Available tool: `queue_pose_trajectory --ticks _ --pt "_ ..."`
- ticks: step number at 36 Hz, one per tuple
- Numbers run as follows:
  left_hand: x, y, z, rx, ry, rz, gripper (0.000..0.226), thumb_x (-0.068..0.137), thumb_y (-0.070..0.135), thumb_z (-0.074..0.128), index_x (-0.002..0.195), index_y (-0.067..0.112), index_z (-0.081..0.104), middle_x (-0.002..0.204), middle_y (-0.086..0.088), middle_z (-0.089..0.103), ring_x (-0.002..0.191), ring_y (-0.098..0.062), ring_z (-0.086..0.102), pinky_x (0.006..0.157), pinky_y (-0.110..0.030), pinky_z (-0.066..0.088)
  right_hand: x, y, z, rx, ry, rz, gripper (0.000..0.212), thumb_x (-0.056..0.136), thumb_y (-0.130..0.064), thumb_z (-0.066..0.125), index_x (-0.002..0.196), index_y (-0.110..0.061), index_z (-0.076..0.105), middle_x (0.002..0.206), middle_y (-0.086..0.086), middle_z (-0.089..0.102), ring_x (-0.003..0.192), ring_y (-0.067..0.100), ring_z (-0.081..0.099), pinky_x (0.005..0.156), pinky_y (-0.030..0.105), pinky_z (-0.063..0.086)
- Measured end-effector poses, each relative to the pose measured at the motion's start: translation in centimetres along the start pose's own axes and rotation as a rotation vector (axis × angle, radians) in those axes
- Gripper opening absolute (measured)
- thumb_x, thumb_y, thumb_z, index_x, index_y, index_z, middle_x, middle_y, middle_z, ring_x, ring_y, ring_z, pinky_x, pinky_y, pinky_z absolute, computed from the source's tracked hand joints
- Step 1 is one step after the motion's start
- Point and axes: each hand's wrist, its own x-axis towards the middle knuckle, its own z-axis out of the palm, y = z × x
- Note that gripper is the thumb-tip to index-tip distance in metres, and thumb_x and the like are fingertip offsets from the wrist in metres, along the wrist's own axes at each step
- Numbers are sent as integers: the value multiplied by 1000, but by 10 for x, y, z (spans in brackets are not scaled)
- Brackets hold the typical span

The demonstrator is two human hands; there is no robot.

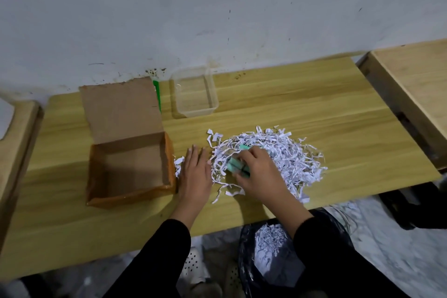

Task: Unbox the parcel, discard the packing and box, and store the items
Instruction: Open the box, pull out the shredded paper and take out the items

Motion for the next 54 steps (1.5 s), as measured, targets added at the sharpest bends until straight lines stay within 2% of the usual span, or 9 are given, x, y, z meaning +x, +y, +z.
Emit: queue_pose_trajectory --ticks 4,9,16,24,28,34,40,45,54 --pt "-8 0 -1 98 -76 56 49 102 31 21 149 19 16 159 -1 6 147 -14 -2 119 -33 4 -1 2 3 -64 -75 36 54 76 -33 70 121 -14 47 117 8 48 111 24 44 93 35 42" --pt "-12 0 -1 196 -101 83 51 101 34 18 149 21 9 159 1 -1 146 -13 -7 118 -30 -2 0 0 4 -45 -36 61 51 79 -25 68 123 -12 47 119 10 48 113 26 43 95 36 41" --pt "-12 3 -1 248 -111 65 51 101 33 17 149 21 6 159 1 -4 146 -14 -8 118 -31 -1 4 -1 -13 105 50 64 46 71 -20 71 114 -10 60 104 11 56 98 26 51 86 38 48" --pt "-12 6 1 249 -104 43 50 101 33 16 149 21 6 159 0 -5 146 -14 -8 119 -31 -1 12 3 -57 174 174 122 49 74 -25 70 117 -5 59 106 7 54 92 15 49 82 25 48" --pt "-12 5 1 232 -99 40 50 102 33 18 149 21 9 159 1 -2 146 -14 -6 119 -32 0 23 4 -73 279 252 192 48 74 -15 71 119 -4 57 105 1 51 95 14 52 88 24 50" --pt "-11 4 1 195 -84 49 50 102 32 20 149 20 12 159 0 0 147 -15 -4 118 -32 0 39 2 -72 404 404 241 41 78 -17 70 116 -7 59 106 3 54 91 11 55 68 -1 41" --pt "-9 3 0 109 -65 29 48 101 30 26 148 20 21 159 1 7 146 -13 0 118 -31 4 39 -1 -47 422 286 240 43 77 -17 70 118 -7 58 106 1 51 96 14 54 87 22 48" --pt "-5 4 0 61 -27 4 46 99 27 33 144 19 33 157 0 18 146 -14 10 117 -32 10 33 5 -28 300 115 157 45 77 -16 71 118 -4 58 110 10 51 98 16 48 89 23 43" --pt "-5 5 4 53 12 -7 44 98 25 35 141 18 38 156 -1 23 145 -15 14 117 -34 13 31 19 -35 157 87 133 48 75 -21 71 119 -7 59 108 8 54 98 21 53 88 31 49"
